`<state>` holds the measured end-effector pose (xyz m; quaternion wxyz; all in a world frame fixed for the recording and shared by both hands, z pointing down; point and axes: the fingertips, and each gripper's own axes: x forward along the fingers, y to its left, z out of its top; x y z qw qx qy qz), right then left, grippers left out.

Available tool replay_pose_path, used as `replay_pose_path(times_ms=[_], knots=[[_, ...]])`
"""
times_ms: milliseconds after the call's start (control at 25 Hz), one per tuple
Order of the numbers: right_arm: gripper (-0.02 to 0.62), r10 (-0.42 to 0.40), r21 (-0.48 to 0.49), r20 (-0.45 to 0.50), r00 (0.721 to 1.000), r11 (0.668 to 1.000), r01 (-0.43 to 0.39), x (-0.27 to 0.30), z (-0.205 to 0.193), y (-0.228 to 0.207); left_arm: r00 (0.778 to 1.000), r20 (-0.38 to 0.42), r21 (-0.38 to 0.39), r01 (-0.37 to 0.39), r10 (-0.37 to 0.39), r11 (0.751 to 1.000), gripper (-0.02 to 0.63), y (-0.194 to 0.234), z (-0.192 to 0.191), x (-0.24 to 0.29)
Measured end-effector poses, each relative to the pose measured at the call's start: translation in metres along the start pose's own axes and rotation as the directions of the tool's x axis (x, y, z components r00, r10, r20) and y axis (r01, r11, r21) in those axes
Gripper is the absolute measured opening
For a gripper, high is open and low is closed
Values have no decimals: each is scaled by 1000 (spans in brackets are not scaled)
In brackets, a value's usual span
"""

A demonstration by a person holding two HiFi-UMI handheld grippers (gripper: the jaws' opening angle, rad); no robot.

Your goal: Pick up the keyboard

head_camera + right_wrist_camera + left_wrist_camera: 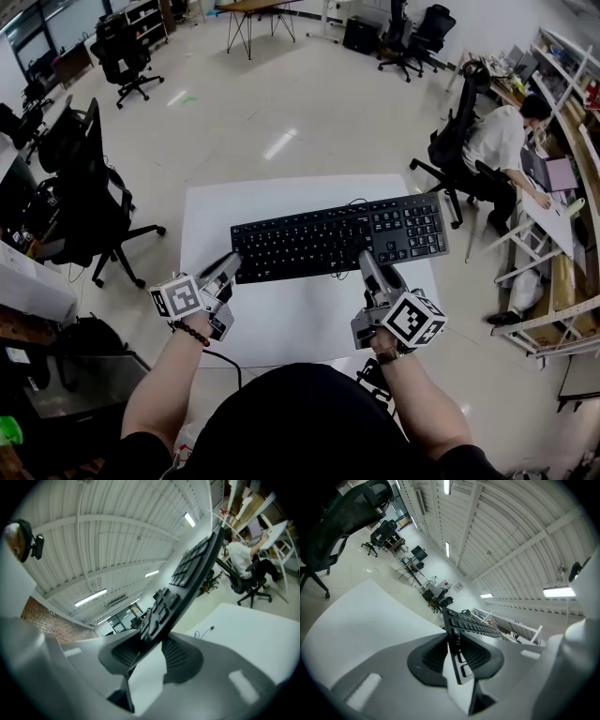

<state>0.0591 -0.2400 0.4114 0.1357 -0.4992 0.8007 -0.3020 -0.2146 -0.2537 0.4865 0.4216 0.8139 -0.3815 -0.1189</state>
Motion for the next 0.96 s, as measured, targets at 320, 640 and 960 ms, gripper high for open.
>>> replay_pose_path(times_ms=[320, 640, 960], knots=[[141, 3, -11, 2, 1000, 1000, -3, -2, -1, 4, 1000, 7, 0, 3, -3, 1000, 89, 0, 1, -2], [140, 8, -29, 4, 1000, 1000, -8, -2, 2, 8, 1000, 10, -2, 4, -4, 1000, 89, 0, 1, -3], [141, 9, -31, 6, 1000, 999, -9, -2, 2, 9, 1000, 10, -2, 4, -4, 1000, 89, -1, 1, -3]])
